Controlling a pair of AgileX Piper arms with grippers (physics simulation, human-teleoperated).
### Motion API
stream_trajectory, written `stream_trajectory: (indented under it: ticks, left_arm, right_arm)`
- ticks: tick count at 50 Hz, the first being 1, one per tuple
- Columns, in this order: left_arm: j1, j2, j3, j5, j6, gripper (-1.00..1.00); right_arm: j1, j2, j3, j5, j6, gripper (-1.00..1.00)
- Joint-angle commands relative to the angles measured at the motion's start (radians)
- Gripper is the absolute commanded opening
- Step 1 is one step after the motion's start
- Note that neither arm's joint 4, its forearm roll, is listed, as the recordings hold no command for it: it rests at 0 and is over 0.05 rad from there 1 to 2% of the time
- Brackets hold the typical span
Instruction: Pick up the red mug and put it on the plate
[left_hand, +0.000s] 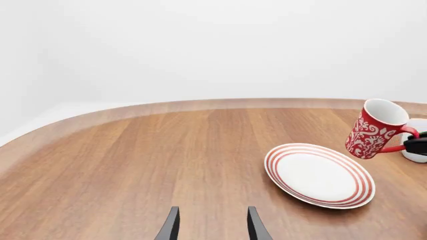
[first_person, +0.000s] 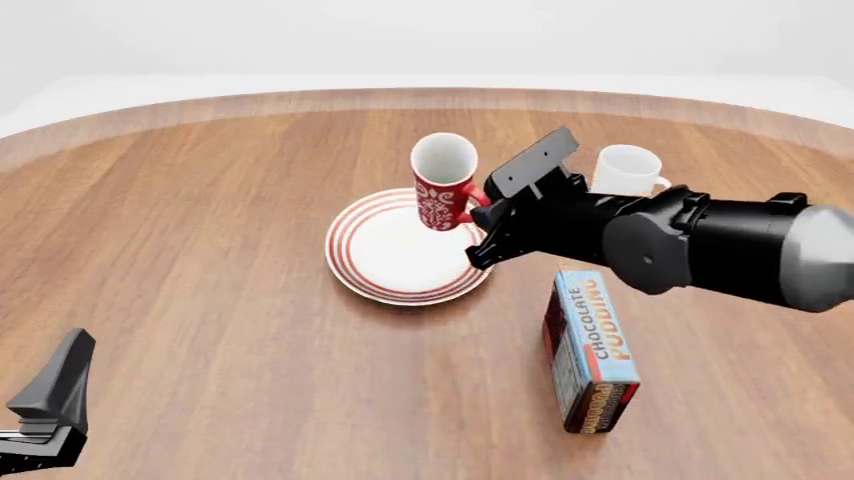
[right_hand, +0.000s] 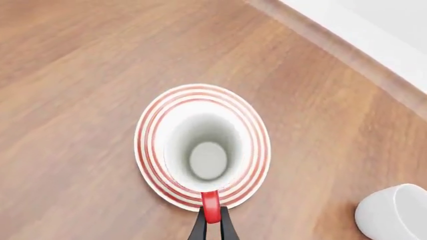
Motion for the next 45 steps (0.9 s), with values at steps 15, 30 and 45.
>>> stream_trajectory:
  ticks: [15,30,45]
  left_arm:
    - [0.0,0.0,0.0,0.0,0.0,1.0]
    - [0.0,0.0,0.0,0.0,0.0,1.0]
    - [0.0,0.0,0.0,0.0,0.0,1.0]
  right_arm:
    - [-0.01,0.164,-0.112,-0.042,0.008,-1.0]
    - [-0.011,0.243,-0.167,-0.061,0.024,-1.0]
    - [-0.002,0.31,-0.201,-0.081,0.042,-1.0]
